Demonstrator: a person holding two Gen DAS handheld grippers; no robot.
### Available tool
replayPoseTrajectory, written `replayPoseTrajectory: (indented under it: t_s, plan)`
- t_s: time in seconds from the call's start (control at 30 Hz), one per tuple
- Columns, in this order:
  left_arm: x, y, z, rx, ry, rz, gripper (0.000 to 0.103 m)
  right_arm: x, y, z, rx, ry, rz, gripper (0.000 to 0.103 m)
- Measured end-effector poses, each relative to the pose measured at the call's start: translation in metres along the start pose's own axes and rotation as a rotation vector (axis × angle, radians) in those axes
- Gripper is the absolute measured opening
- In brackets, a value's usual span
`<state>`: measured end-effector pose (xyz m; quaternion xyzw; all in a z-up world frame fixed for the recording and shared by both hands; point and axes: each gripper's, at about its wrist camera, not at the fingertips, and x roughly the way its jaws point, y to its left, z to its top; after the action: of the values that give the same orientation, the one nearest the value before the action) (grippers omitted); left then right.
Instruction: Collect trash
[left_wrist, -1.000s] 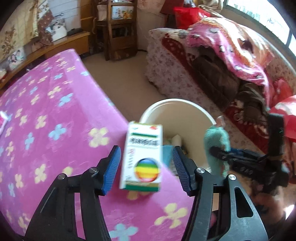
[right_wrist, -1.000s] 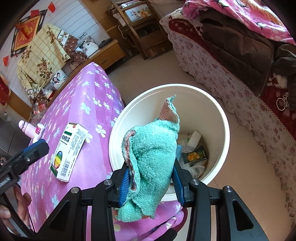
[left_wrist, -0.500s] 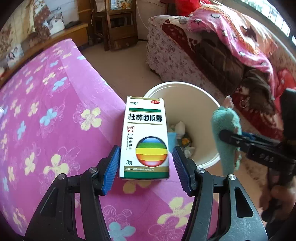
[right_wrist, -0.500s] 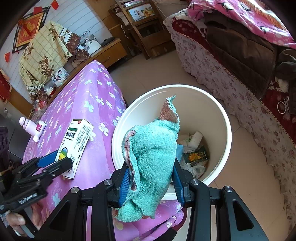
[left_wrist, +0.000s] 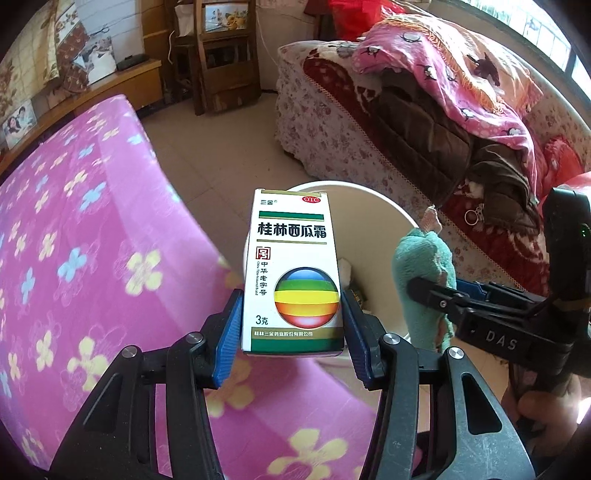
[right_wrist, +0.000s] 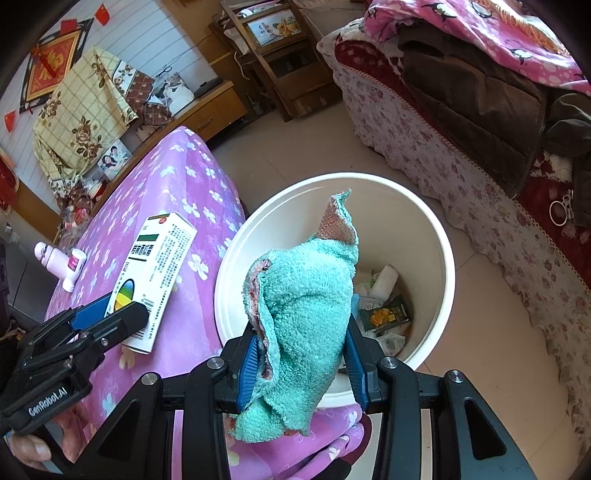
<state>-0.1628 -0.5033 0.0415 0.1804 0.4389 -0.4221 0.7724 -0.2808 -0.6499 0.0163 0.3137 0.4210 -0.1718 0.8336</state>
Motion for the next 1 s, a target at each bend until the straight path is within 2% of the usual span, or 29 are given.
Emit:
replayPoseTrajectory:
  t_s: [0.07, 0.13, 0.2, 0.27, 0.37, 0.67, 0.83, 1.0]
  plan:
    - [0.004, -0.005, 0.004, 0.008, 0.005, 0.0, 0.05, 0.0, -0.001, 0.003, 0.006, -0.01, -0.005, 0.04]
    - [0.008, -0.007, 0.007, 0.001, 0.014, -0.021, 0.05, 0.001, -0.002, 0.006, 0.016, -0.019, -0.018, 0.049]
    - [0.012, -0.007, 0.008, -0.015, 0.021, -0.041, 0.05, 0.001, -0.003, 0.009, 0.028, -0.036, -0.019, 0.064]
    - [0.014, -0.005, 0.008, -0.039, 0.023, -0.064, 0.053, 0.002, -0.004, 0.009, 0.035, -0.038, -0.014, 0.068]
    - [0.013, -0.003, 0.006, -0.064, 0.012, -0.071, 0.061, 0.003, -0.005, 0.006, 0.043, -0.023, -0.012, 0.069]
    - [0.007, 0.005, -0.002, -0.102, 0.002, -0.063, 0.062, -0.001, -0.002, -0.007, 0.026, 0.016, -0.019, 0.069]
    - [-0.006, 0.01, -0.008, -0.119, -0.032, -0.046, 0.062, -0.022, 0.011, -0.012, -0.009, -0.036, -0.05, 0.069]
    - [-0.036, 0.014, -0.015, -0.12, -0.117, -0.006, 0.062, -0.051, 0.035, -0.016, -0.064, -0.126, -0.099, 0.069]
